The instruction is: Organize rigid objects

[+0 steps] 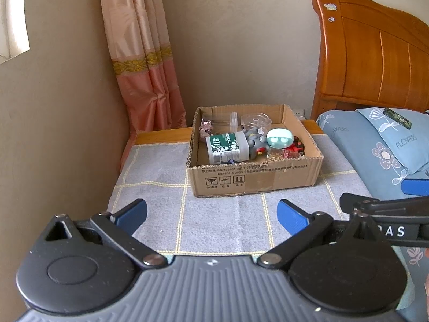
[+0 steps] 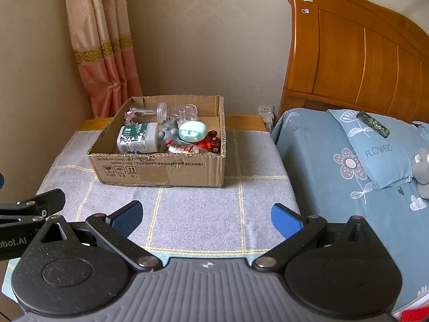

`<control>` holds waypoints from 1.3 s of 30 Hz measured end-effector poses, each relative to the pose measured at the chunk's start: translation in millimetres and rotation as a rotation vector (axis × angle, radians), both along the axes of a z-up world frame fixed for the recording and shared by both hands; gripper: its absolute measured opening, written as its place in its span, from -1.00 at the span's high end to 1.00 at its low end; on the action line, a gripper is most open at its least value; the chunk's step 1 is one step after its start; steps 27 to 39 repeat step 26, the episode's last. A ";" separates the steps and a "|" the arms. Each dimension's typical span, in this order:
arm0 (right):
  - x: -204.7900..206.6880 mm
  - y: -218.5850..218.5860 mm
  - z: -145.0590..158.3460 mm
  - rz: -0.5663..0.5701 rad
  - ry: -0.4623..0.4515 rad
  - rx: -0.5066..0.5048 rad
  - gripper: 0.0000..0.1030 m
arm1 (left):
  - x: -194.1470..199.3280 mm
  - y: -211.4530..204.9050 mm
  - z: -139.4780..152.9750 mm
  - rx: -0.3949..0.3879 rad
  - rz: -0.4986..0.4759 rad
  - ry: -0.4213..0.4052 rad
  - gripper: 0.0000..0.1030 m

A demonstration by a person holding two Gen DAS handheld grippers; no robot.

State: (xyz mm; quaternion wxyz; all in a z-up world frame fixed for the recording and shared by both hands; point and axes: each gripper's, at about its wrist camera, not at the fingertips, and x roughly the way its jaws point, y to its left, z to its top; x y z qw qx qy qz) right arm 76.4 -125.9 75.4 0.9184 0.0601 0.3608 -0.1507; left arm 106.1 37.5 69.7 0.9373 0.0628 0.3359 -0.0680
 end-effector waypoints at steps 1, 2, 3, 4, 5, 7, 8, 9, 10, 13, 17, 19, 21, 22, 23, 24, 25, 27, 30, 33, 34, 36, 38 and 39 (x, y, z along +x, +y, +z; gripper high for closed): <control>0.0 -0.1 0.0 0.000 0.000 0.001 -1.00 | -0.1 -0.1 0.0 -0.001 0.000 0.001 -0.99; 0.3 -0.3 -0.1 0.000 0.000 0.003 -1.00 | -0.4 -0.1 0.0 -0.001 0.000 0.000 -0.99; 0.0 -0.4 -0.2 0.001 0.000 0.003 -1.00 | -0.5 -0.1 0.0 0.000 0.000 0.000 -0.99; 0.2 -0.5 -0.1 0.001 0.000 0.003 -1.00 | -0.4 0.1 -0.1 0.000 0.000 0.000 -0.99; 0.3 -0.4 -0.1 0.000 0.000 0.004 -1.00 | 0.0 0.3 -0.1 -0.001 -0.001 0.000 -0.99; 0.2 -0.5 0.0 0.000 0.000 0.004 -1.00 | -0.1 0.1 -0.1 -0.002 0.000 0.001 -0.99; 0.3 -0.3 0.0 0.000 0.000 0.004 -1.00 | -0.3 0.0 0.0 -0.002 -0.001 0.001 -0.99; 0.4 -0.2 0.0 0.000 0.000 0.004 -1.00 | -0.7 -0.1 0.0 -0.002 -0.001 0.001 -0.99; 0.2 -0.4 0.1 0.000 0.000 0.003 -1.00 | -0.8 -0.1 0.0 -0.002 -0.001 0.001 -0.99; 0.2 -0.5 0.1 0.000 0.000 0.004 -1.00 | -0.7 -0.1 0.0 -0.003 -0.001 0.002 -0.99; 0.6 -0.4 -0.1 0.000 0.001 0.004 -1.00 | -1.9 0.1 0.0 -0.010 -0.004 0.005 -0.99; 0.4 -1.2 0.1 0.002 0.002 0.004 -1.00 | -2.4 0.0 -0.1 -0.011 -0.002 0.007 -0.99; 0.5 -1.1 0.1 0.002 0.001 0.005 -1.00 | -2.7 0.1 0.4 -0.012 -0.003 0.007 -0.99; 0.7 -1.0 0.1 0.002 0.001 0.004 -1.00 | -2.9 0.3 0.5 -0.012 -0.003 0.007 -0.99; 0.5 -0.9 0.0 0.001 0.001 0.004 -1.00 | -3.1 0.5 0.5 -0.012 -0.002 0.007 -0.99; 0.5 -0.7 0.0 0.001 0.000 0.004 -1.00 | -2.7 0.4 0.4 -0.012 -0.003 0.007 -0.99; 0.8 -0.8 -0.1 0.001 0.000 0.003 -1.00 | -2.7 0.6 0.6 -0.014 -0.003 0.008 -0.99; 0.9 -0.8 -0.1 0.000 0.000 0.004 -1.00 | -2.8 0.7 0.7 -0.015 -0.003 0.008 -0.99; 0.9 -0.8 -0.1 0.000 0.000 0.004 -1.00 | -2.8 0.7 0.7 -0.015 -0.003 0.008 -0.99; 0.9 -0.8 -0.1 0.000 0.000 0.004 -1.00 | -2.8 0.7 0.7 -0.015 -0.003 0.008 -0.99; 0.9 -0.8 -0.1 0.000 0.000 0.004 -1.00 | -2.8 0.7 0.7 -0.015 -0.003 0.008 -0.99; 0.9 -0.8 -0.1 0.000 0.000 0.004 -1.00 | -2.8 0.7 0.7 -0.015 -0.003 0.008 -0.99; 0.9 -0.8 -0.1 0.000 0.000 0.004 -1.00 | -2.8 0.7 0.7 -0.015 -0.003 0.008 -0.99; 0.9 -0.8 -0.1 0.000 0.000 0.004 -1.00 | -2.8 0.7 0.7 -0.015 -0.003 0.008 -0.99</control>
